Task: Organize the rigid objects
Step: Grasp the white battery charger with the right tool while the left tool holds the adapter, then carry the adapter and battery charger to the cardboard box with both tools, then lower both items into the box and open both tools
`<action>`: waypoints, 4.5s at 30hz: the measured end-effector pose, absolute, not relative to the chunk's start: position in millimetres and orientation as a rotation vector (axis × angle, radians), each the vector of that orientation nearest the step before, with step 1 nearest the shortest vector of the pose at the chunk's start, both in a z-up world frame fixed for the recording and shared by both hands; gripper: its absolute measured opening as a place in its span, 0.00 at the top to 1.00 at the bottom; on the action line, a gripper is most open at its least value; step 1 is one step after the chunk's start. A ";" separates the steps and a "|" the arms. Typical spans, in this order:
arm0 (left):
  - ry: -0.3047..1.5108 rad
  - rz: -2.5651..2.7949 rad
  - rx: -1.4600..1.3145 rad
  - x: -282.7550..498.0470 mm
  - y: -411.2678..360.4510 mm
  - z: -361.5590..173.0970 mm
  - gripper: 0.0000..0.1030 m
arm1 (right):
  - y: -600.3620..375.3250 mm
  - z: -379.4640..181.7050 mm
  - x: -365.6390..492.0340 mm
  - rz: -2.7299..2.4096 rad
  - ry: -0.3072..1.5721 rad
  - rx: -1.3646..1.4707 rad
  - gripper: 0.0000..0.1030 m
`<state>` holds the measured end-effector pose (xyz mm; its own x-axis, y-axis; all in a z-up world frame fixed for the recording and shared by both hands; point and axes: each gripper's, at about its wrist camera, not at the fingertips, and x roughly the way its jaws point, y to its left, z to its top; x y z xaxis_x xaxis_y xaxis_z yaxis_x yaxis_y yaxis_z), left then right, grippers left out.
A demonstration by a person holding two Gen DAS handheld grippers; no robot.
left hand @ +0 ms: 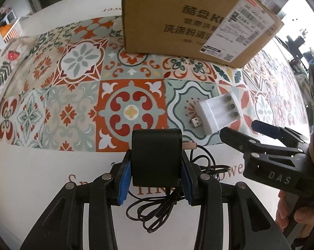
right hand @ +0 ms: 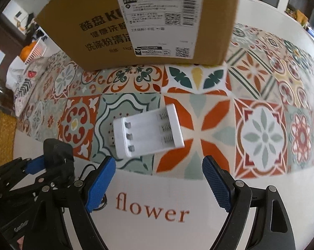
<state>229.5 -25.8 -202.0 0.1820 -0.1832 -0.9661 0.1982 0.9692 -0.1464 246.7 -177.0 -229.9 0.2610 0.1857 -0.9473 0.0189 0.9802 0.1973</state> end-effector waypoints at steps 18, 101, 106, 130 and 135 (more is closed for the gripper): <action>1.372 -0.178 -0.008 254.8 24.8 -226.7 0.60 | -141.3 -248.2 286.1 0.136 1.335 0.006 0.17; 0.761 -0.364 0.079 323.6 -55.6 22.1 0.60 | -190.5 18.0 293.5 0.054 0.667 0.014 0.26; 0.779 -0.367 0.101 344.2 -62.6 17.3 0.60 | -195.4 12.9 315.6 0.049 0.694 0.005 0.26; 1.062 -0.375 0.103 432.9 -88.2 -70.8 0.60 | -216.8 -70.7 412.3 0.074 0.990 0.024 0.26; 1.072 -0.370 0.118 445.1 -91.4 -77.7 0.60 | -217.7 -80.5 420.4 0.062 1.018 0.032 0.26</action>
